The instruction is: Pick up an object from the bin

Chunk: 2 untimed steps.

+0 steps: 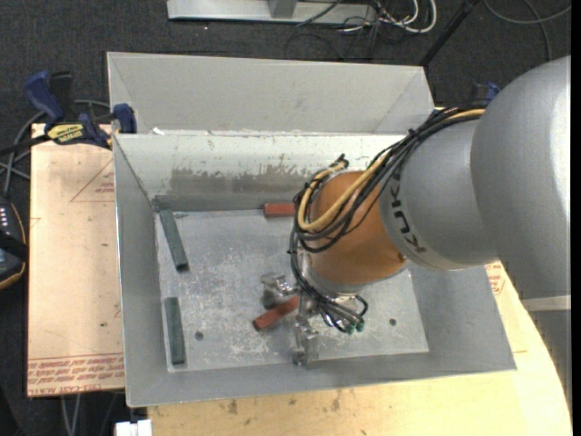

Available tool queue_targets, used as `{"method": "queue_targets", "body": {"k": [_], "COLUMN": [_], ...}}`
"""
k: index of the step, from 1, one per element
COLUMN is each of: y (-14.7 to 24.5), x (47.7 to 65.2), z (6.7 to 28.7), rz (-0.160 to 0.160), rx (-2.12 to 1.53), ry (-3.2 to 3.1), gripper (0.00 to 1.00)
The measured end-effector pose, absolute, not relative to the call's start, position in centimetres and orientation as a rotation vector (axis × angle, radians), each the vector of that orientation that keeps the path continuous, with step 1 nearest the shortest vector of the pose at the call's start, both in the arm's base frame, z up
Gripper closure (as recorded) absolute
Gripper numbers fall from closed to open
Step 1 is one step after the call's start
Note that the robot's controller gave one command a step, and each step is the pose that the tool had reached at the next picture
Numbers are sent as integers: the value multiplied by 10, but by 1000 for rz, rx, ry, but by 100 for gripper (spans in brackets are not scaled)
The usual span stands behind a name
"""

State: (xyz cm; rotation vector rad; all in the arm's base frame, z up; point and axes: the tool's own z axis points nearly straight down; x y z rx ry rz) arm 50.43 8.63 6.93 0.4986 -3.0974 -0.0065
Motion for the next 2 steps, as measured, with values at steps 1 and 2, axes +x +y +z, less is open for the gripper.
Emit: {"method": "queue_targets", "body": {"k": [1, 2], "y": [82, 44], "x": [507, 481], "z": [71, 206], "rz": [-2, 1], "rx": [490, 469], "ry": [-3104, -3116], "gripper": [100, 100]}}
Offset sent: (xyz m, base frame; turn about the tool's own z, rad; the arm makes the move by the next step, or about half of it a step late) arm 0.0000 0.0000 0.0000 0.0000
